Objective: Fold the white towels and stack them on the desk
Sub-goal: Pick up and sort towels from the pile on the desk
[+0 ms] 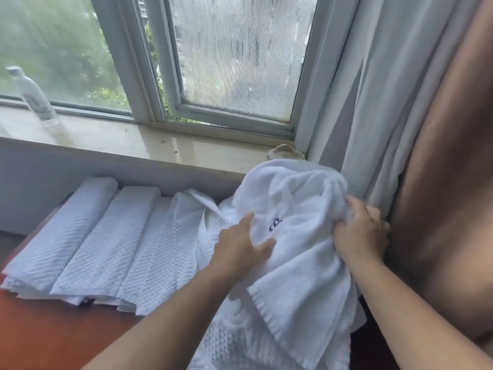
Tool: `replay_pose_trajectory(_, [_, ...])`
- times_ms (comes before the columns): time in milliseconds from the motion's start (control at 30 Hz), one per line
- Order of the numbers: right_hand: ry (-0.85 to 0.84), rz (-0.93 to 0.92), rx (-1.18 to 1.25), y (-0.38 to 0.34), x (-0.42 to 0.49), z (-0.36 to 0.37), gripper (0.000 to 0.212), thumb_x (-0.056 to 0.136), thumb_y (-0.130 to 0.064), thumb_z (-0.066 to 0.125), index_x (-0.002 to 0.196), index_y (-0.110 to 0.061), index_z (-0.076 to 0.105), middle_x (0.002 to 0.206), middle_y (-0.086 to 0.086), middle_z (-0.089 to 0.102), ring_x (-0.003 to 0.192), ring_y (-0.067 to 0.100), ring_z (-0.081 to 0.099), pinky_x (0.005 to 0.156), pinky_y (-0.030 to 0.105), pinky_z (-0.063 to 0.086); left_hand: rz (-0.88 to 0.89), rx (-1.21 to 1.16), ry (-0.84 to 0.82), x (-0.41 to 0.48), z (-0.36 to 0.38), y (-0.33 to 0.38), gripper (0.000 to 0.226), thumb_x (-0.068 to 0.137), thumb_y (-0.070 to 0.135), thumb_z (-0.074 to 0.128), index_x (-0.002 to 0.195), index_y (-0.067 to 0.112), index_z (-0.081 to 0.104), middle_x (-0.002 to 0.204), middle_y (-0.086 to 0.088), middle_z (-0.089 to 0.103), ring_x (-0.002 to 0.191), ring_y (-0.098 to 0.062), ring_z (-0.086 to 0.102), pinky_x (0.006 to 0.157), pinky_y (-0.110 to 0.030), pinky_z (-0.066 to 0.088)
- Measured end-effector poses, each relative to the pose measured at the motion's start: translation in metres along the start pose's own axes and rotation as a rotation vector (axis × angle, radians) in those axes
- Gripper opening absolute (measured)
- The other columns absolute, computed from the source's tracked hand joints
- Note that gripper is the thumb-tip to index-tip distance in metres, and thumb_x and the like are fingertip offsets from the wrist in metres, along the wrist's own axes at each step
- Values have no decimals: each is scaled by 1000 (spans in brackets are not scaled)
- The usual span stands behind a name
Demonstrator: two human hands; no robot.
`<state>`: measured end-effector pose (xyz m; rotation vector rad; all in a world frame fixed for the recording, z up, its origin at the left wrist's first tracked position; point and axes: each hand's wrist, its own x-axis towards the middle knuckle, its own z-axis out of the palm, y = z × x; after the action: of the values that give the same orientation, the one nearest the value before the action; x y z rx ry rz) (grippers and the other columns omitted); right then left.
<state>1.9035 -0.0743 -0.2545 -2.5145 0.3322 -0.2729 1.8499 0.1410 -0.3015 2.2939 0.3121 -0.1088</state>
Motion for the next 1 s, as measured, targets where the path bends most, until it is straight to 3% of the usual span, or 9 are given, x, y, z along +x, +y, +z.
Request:
replay_pose_trajectory(100, [194, -348, 73, -18, -6, -5, 51, 86, 4, 55, 132, -17, 63, 132, 13, 55, 121, 33, 48, 107, 40, 35, 35, -164, -65, -2, 8, 1, 73, 90, 43, 67, 153, 36, 30, 112, 14, 64, 94, -10, 64, 88, -30, 52])
replay_pose_trajectory(167, [14, -474, 326, -34, -15, -7, 36, 90, -9, 54, 120, -27, 65, 117, -2, 62, 105, 8, 57, 95, 19, 44, 77, -115, -93, -2, 11, 4, 56, 94, 33, 63, 146, 30, 44, 90, 13, 69, 82, -7, 65, 82, -28, 52])
replay_pose_trajectory(233, [-187, -371, 507, -48, -25, -5, 21, 89, -38, 49, 105, -39, 63, 105, -12, 67, 94, 1, 62, 84, 14, 48, 153, -190, -89, -5, 13, 14, 36, 96, 24, 60, 131, 32, 61, 76, 10, 70, 72, -6, 63, 76, -29, 54])
replay_pose_trajectory(333, [-201, -155, 690, -54, -21, 1, 29, 85, -51, 44, 91, -33, 66, 88, -5, 71, 84, 6, 67, 85, 35, 55, 230, -588, -71, -3, 9, 36, 28, 97, 21, 61, 122, 33, 66, 67, 17, 63, 59, 1, 55, 60, -15, 44])
replay_pose_trajectory(467, [-411, 7, 360, -47, -15, 13, 42, 104, -48, 34, 94, -21, 65, 99, 1, 68, 102, 24, 62, 93, 40, 45, 111, -397, 125, 12, 5, 28, 24, 100, 27, 53, 120, 29, 67, 95, 15, 64, 91, 0, 61, 82, -26, 47])
replay_pose_trajectory(600, [-415, -130, 136, -58, -34, 31, 34, 102, -44, 38, 109, -17, 58, 114, 3, 63, 109, 26, 53, 87, 35, 35, -405, 95, 326, 20, -8, -23, 63, 86, 49, 62, 136, 18, 42, 134, -7, 43, 126, -29, 40, 97, -46, 39])
replay_pose_trajectory(700, [-305, -430, 69, -72, -56, 46, 35, 99, -34, 51, 126, -14, 56, 128, 6, 56, 124, 28, 47, 105, 38, 36, -567, 15, 119, 25, -15, -55, 68, 91, 46, 61, 137, 4, 33, 138, -16, 47, 125, -36, 48, 88, -41, 41])
replay_pose_trajectory(867, [-260, -650, -355, -69, -71, 66, 33, 83, -22, 70, 114, -11, 69, 134, 22, 53, 117, 41, 55, 90, 48, 49, -564, -57, 158, 31, -39, -118, 37, 90, 8, 50, 126, -1, 53, 122, -20, 61, 98, -34, 57, 68, -28, 39])
replay_pose_trajectory(1000, [-21, -870, -360, -69, -71, 73, 32, 66, 6, 72, 94, -11, 75, 118, 22, 65, 105, 45, 64, 79, 49, 52, -698, -93, 168, 25, -62, -180, 34, 90, 8, 52, 121, -3, 60, 120, -23, 65, 108, -38, 62, 86, -38, 51])
